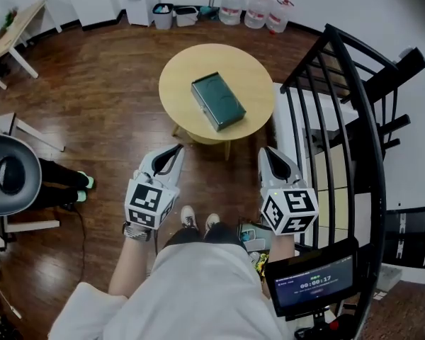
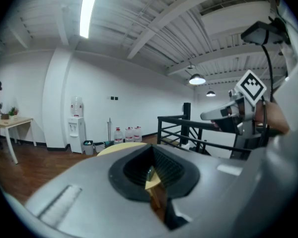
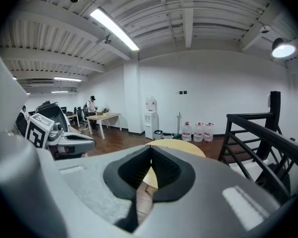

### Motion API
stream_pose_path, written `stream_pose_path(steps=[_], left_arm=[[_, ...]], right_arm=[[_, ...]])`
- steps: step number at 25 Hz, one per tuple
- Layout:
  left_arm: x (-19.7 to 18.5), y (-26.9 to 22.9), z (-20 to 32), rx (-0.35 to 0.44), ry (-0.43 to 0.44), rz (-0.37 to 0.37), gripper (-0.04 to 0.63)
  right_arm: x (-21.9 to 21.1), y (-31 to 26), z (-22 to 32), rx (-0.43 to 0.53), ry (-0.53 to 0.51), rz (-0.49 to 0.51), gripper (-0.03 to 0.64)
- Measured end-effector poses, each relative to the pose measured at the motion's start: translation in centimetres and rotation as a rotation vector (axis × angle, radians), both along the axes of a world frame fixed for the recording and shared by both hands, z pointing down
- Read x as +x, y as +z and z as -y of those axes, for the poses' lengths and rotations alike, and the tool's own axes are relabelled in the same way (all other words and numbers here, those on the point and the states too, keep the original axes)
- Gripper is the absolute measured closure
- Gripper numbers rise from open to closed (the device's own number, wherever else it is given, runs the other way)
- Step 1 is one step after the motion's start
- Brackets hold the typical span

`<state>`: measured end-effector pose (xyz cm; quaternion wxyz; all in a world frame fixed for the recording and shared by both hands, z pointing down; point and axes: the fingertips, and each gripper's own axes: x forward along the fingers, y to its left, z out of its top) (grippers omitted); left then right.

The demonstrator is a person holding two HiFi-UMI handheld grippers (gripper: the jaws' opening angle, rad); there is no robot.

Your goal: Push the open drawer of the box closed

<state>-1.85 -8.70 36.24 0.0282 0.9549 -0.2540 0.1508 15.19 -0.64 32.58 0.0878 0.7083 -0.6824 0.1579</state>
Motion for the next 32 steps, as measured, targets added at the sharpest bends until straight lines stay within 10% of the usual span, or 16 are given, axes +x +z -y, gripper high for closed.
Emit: stream_pose_path(steps=[12, 32], left_arm=[[0.0, -2.0, -5.3, 0.073, 0.015, 0.002, 0.588], [0.2, -0.5, -30.0, 0.044, 0.035, 0.025, 0.588]], right_arm=[[-0.7, -1.5, -4.5, 0.068, -0.039, -0.022, 0.612], [-1.3, 1.7, -28.6, 0.031, -0.053, 0.06, 0.612]])
